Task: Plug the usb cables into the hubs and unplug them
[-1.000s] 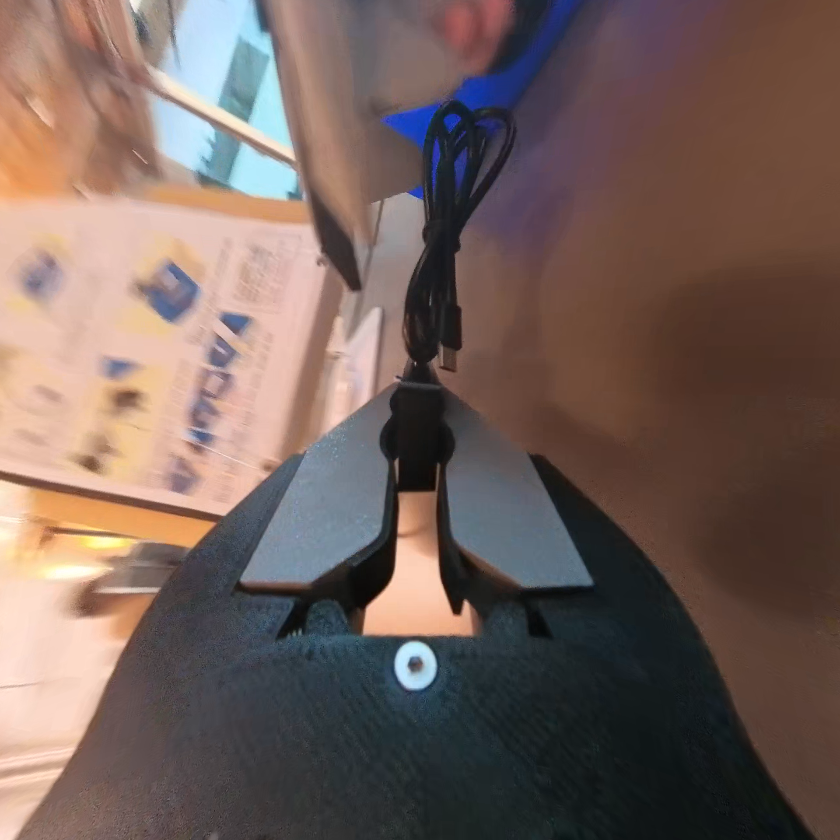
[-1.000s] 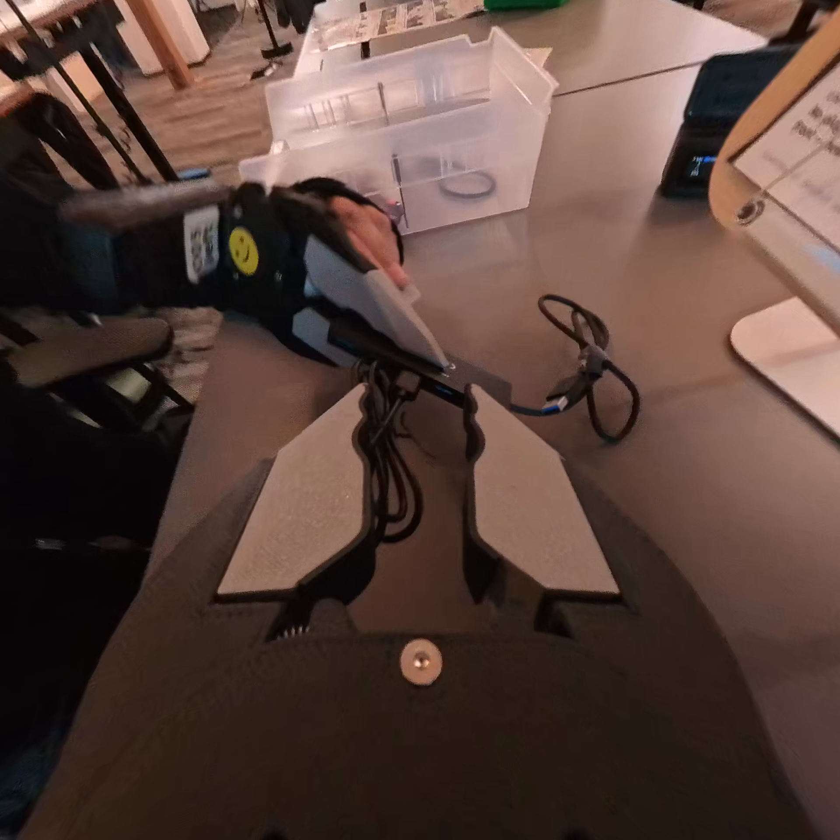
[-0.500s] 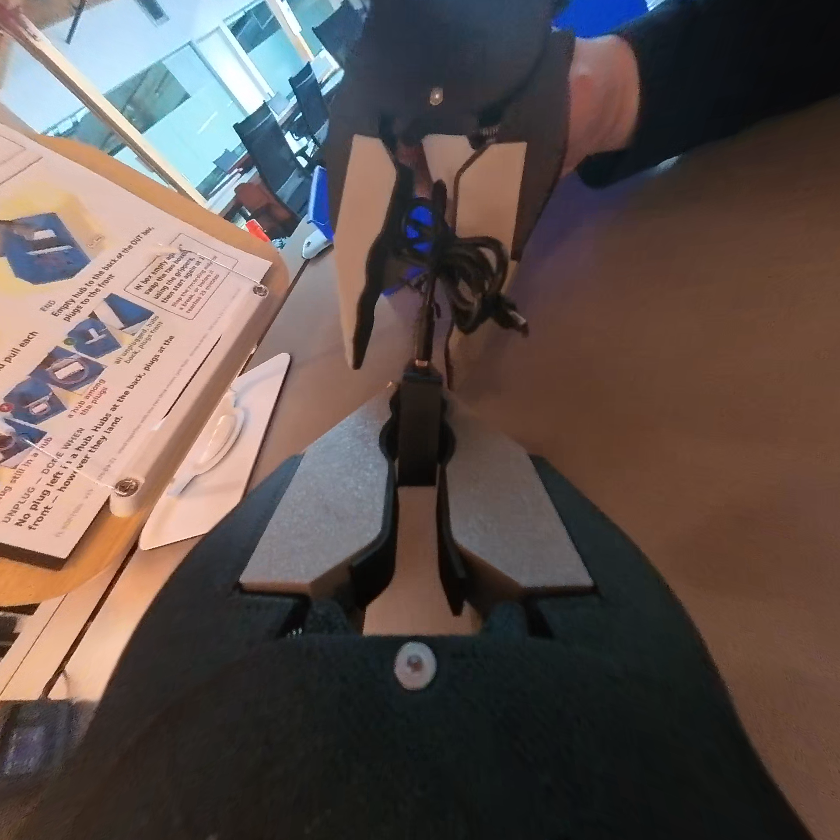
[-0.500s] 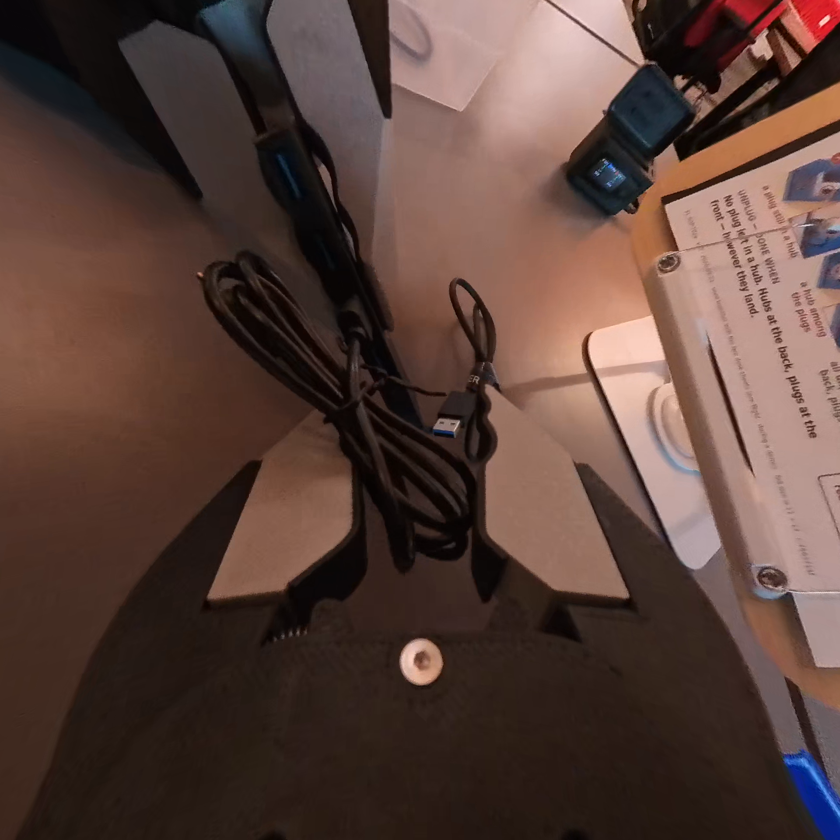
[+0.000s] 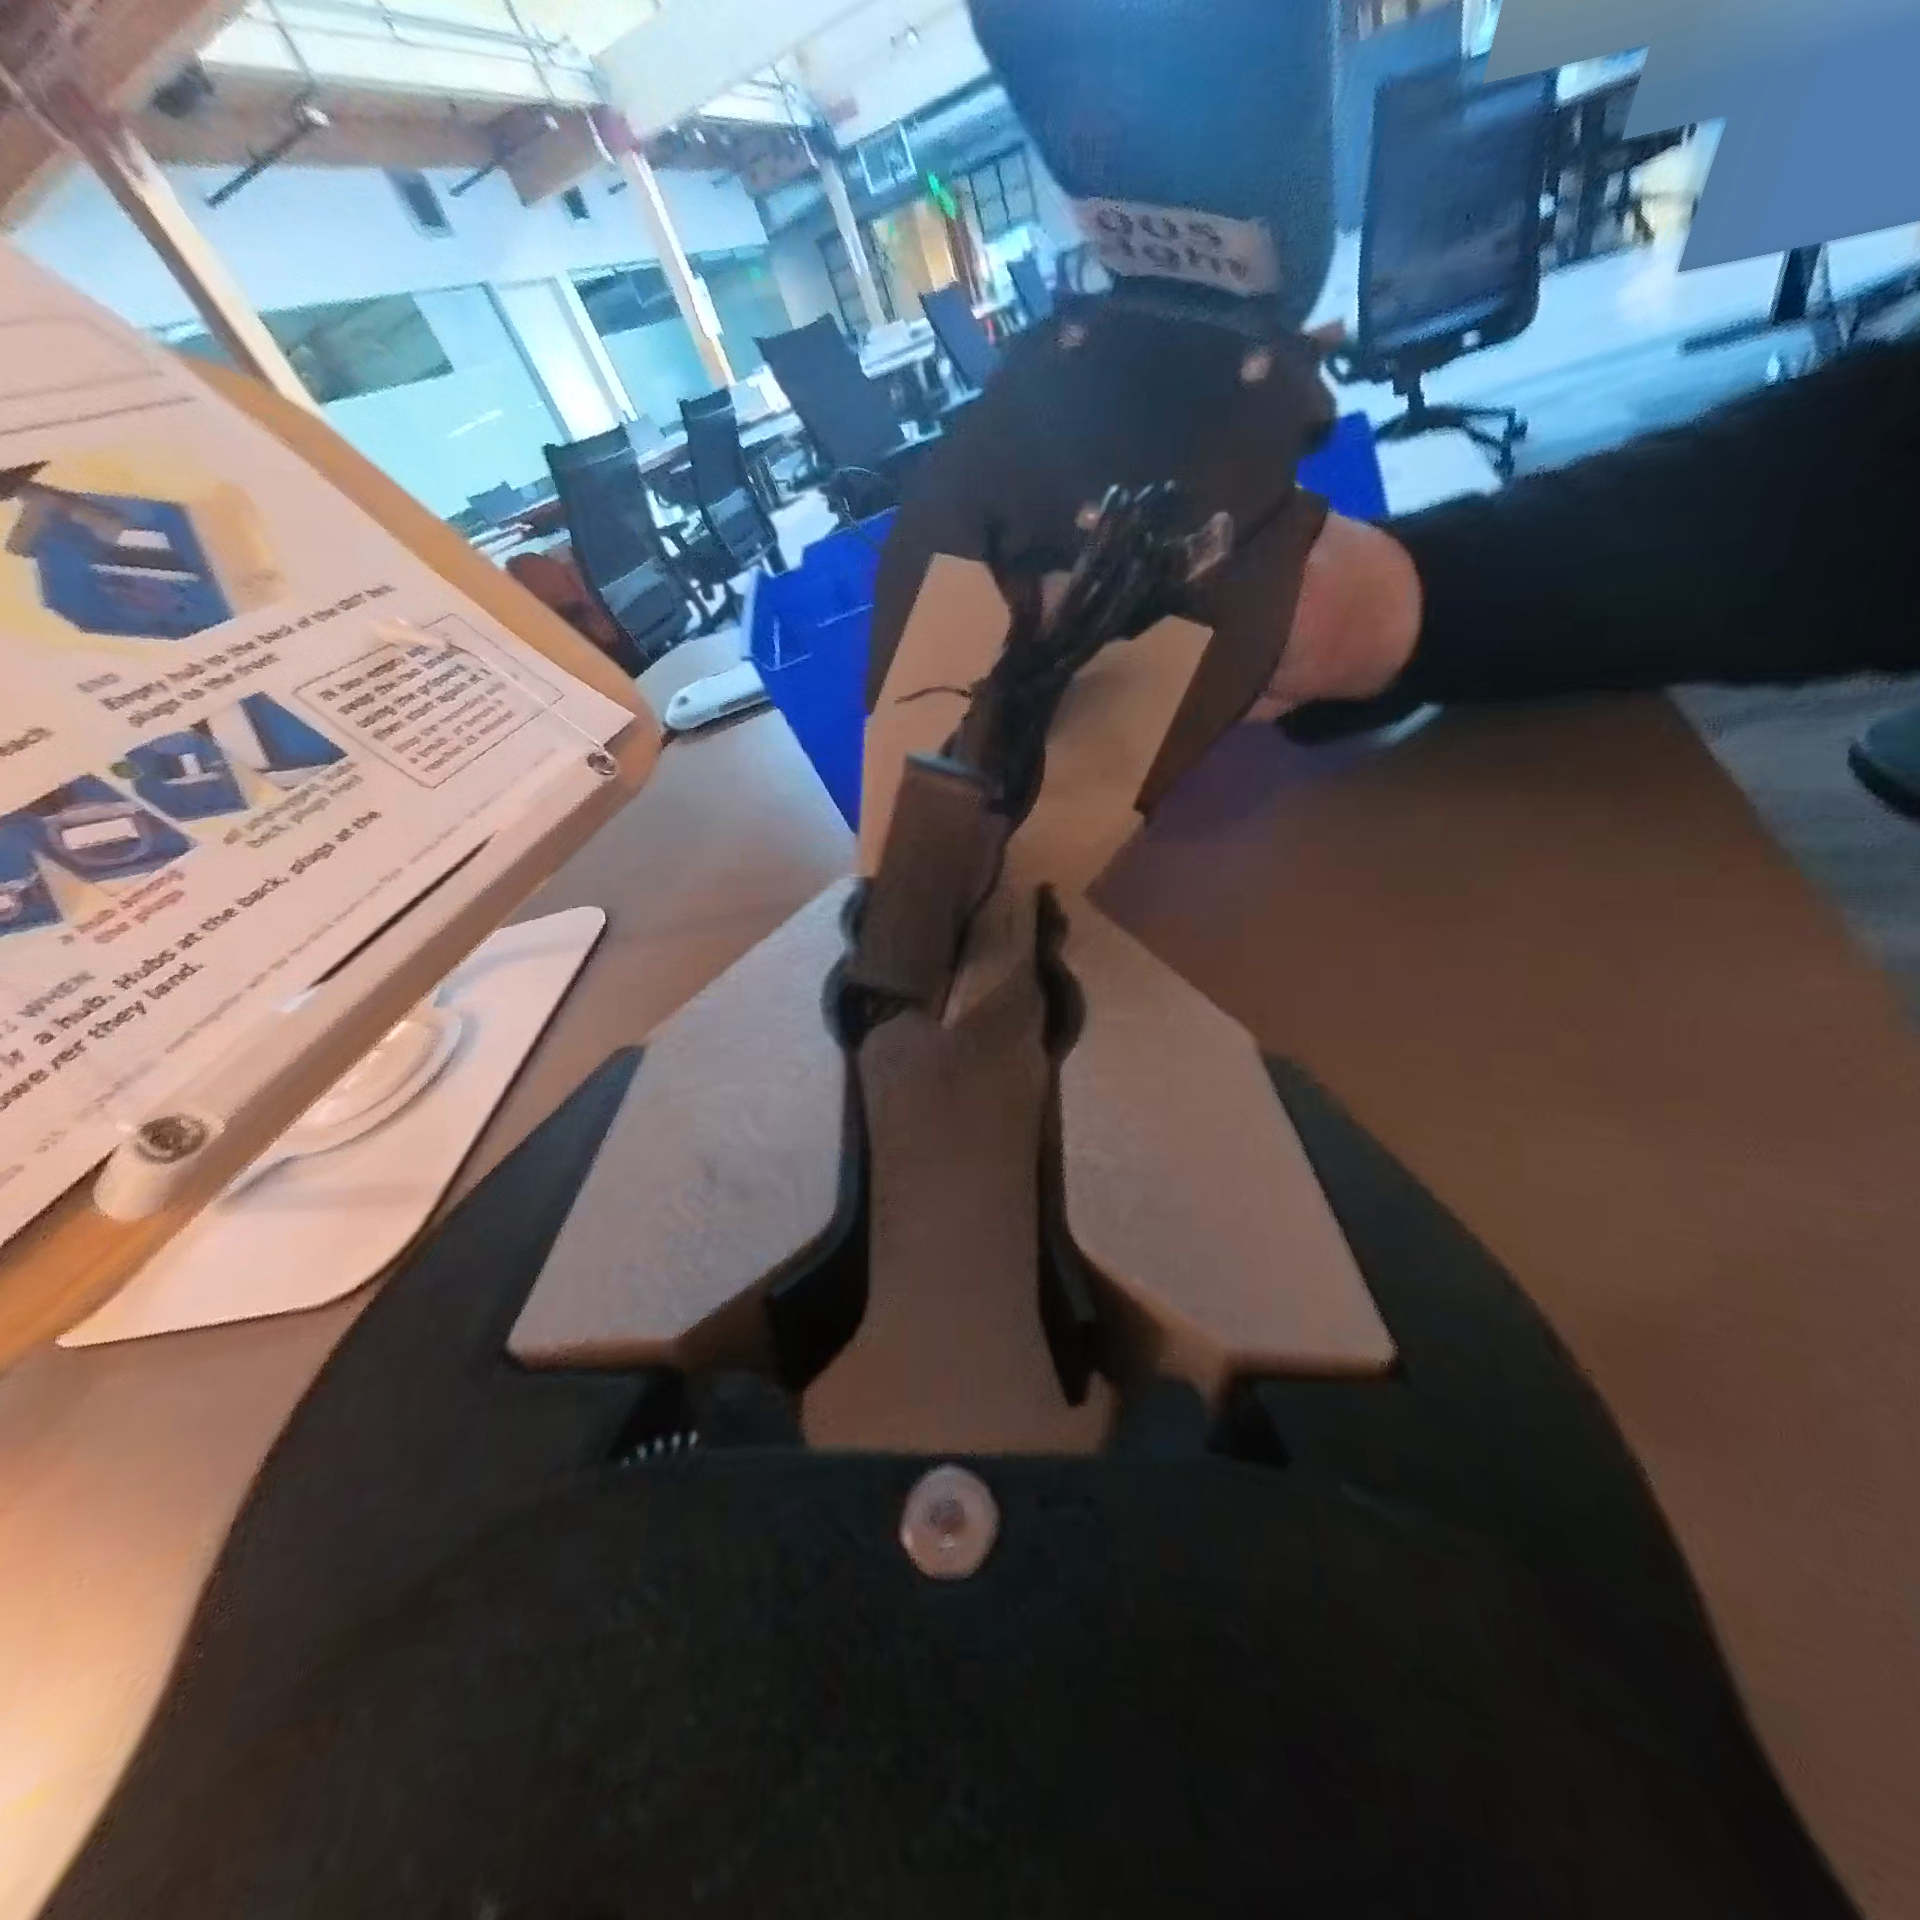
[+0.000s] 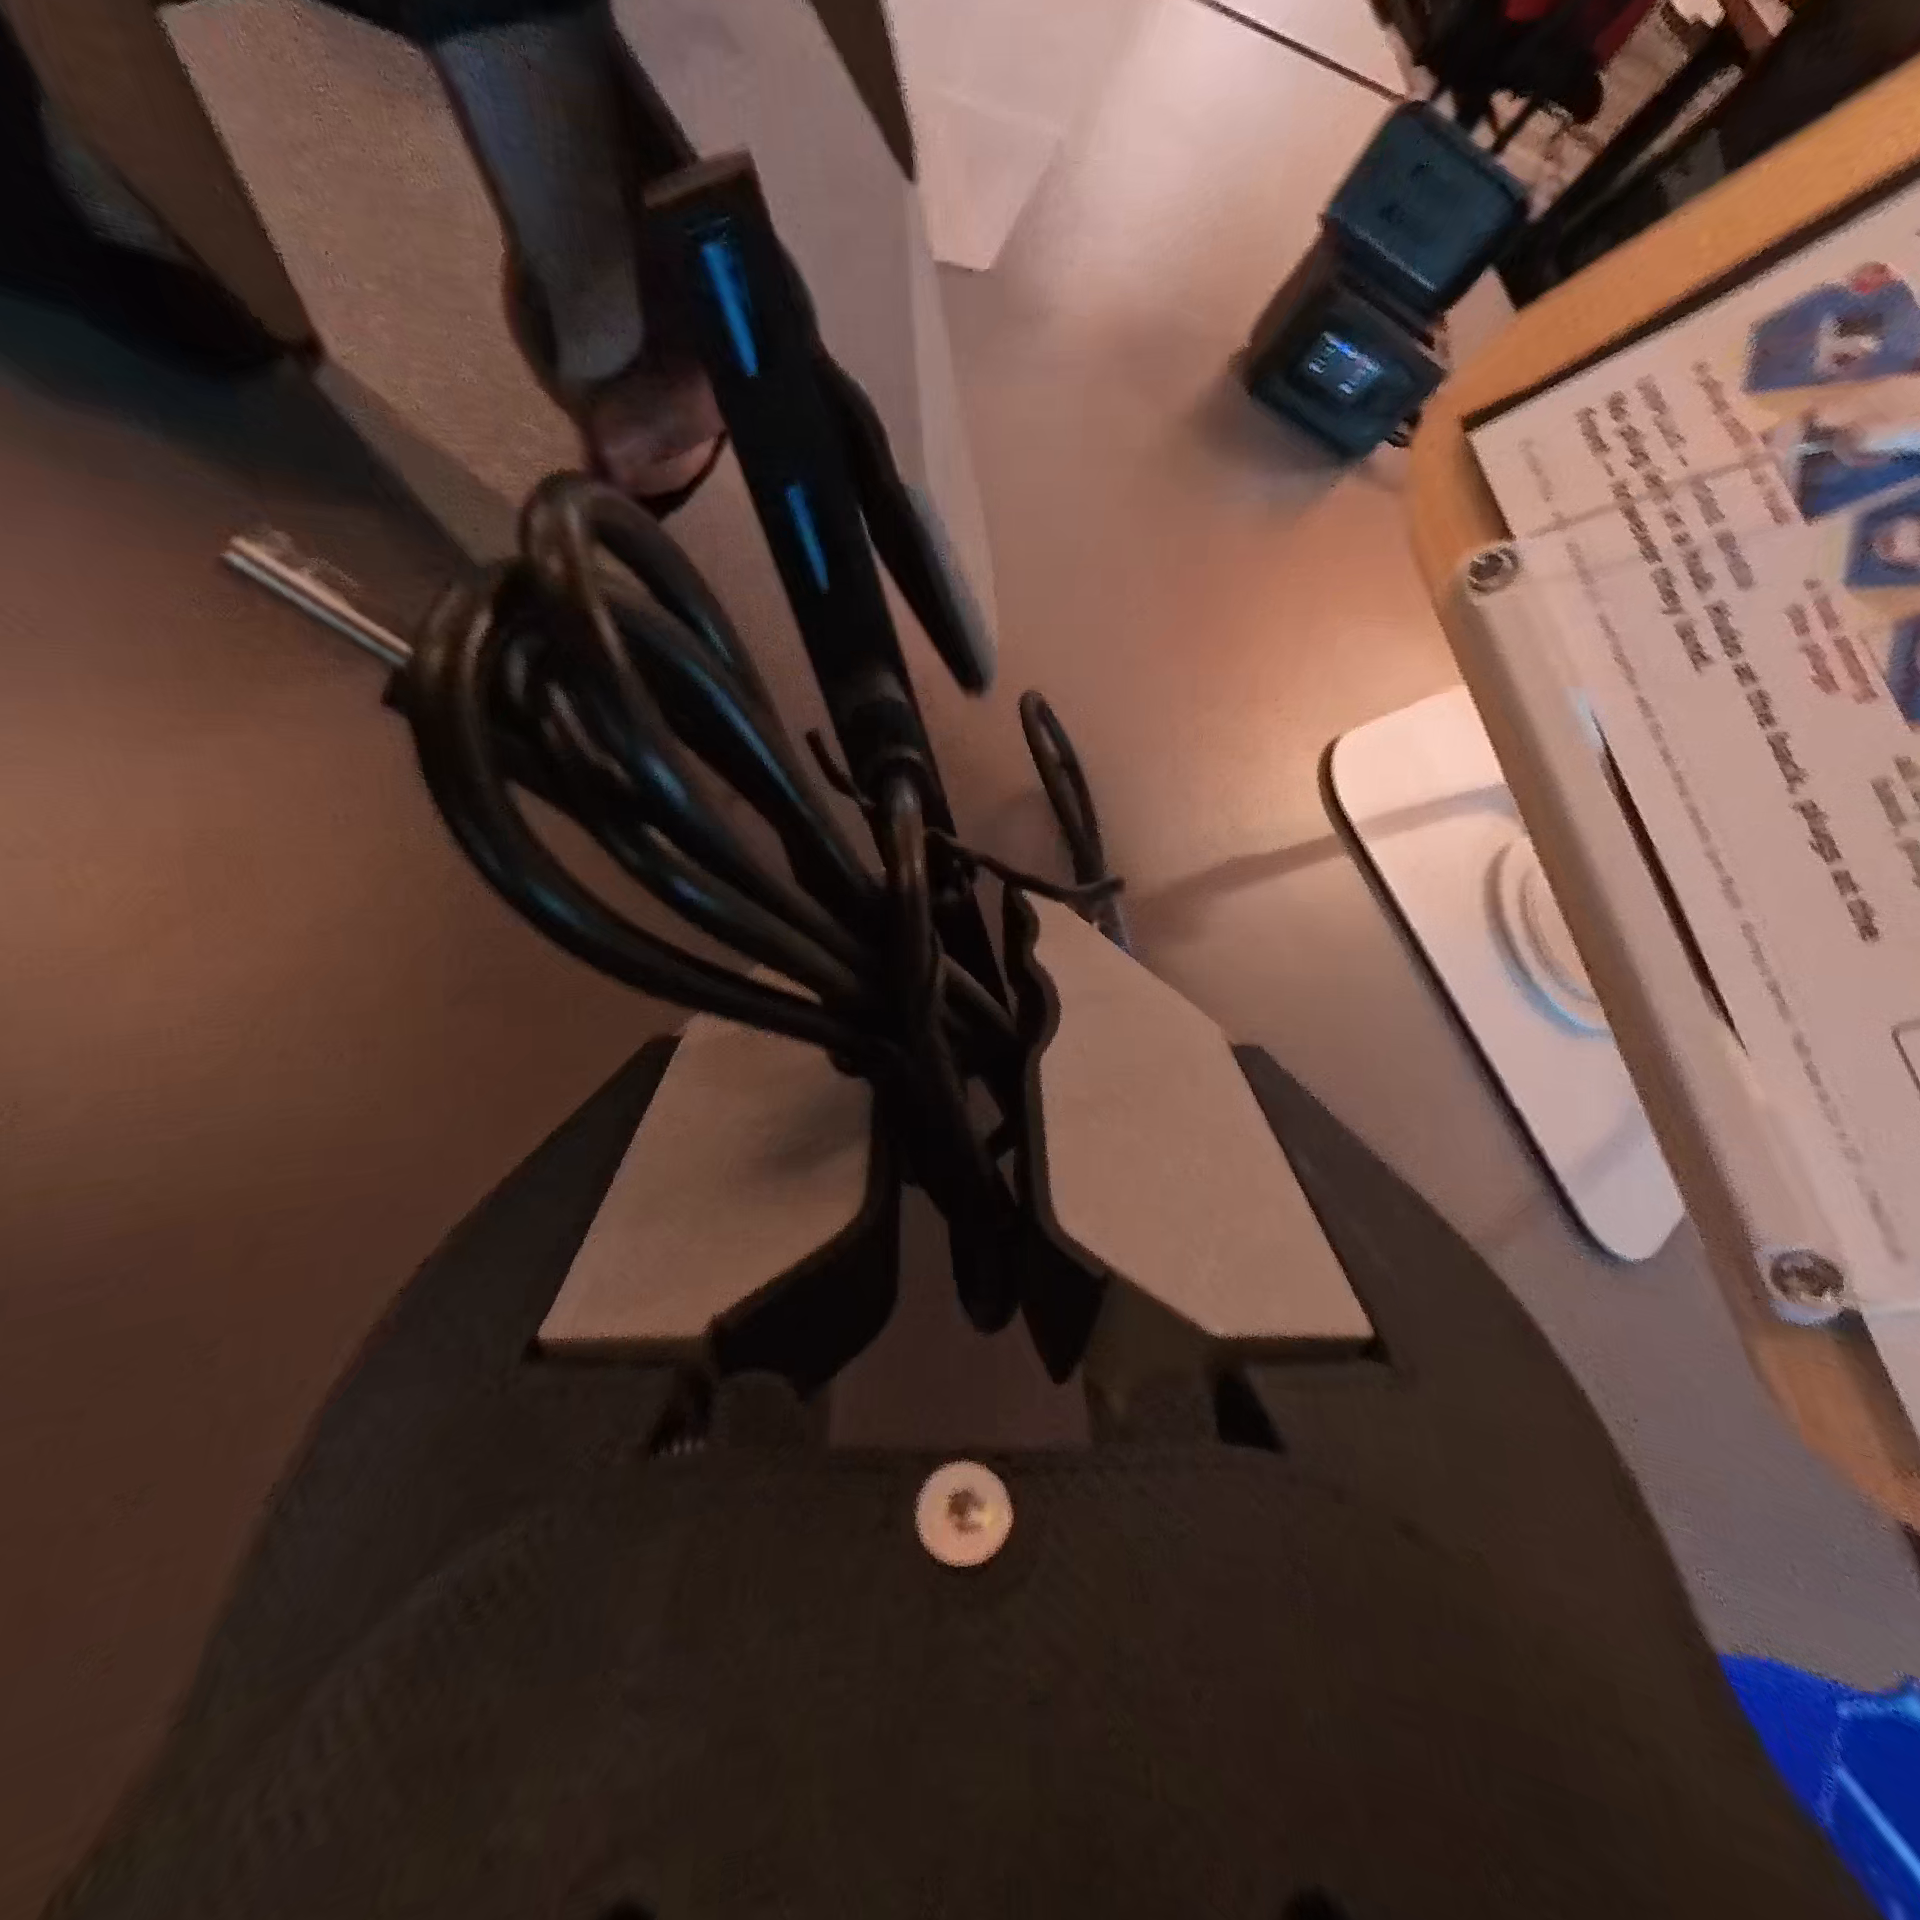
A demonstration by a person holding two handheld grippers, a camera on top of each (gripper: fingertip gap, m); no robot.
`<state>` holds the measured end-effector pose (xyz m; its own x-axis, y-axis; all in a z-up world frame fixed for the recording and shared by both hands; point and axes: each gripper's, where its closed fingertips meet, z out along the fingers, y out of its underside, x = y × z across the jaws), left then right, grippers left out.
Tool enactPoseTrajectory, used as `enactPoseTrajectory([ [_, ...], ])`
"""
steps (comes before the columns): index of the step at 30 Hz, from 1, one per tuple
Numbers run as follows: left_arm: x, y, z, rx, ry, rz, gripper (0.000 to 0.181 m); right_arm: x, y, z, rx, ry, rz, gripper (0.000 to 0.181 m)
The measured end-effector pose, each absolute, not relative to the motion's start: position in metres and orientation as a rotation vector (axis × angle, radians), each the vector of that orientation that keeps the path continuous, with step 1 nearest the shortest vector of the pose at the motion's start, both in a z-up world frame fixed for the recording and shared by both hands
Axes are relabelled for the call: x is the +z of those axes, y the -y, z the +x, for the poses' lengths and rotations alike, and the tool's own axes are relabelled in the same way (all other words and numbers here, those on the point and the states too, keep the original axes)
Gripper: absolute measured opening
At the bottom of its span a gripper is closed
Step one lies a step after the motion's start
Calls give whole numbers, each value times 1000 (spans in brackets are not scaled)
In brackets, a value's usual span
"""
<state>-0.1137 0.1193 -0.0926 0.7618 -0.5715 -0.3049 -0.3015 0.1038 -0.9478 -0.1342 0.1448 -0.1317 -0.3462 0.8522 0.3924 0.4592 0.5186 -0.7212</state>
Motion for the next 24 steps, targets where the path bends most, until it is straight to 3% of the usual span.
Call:
enactPoseTrajectory([
  [2, -88, -121, -124, -267, -684, -1510, 37, -123, -155, -133, 695, 1929, -1132, 10],
  [3, -88, -120, -128, -269, -680, -1512, 29, -117, -164, -132, 714, 1882, -1167, 8],
  [12, -96, -124, -150, -133, -676, -1554, 21, -34, -239, -101, 985, 1394, -1361, 8],
  [15, -101, -123, -148, -162, -694, -1567, 8, 15, -260, -83, 892, 1312, -1351, 8],
  [20, -99, -124, -150, -185, -669, -1571, 8, 116, -308, -35, 647, 1232, -1378, 8],
  [24, -97, -124, -149, -173, -673, -1578, 8, 152, -352, -2, 481, 1204, -1492, 8],
])
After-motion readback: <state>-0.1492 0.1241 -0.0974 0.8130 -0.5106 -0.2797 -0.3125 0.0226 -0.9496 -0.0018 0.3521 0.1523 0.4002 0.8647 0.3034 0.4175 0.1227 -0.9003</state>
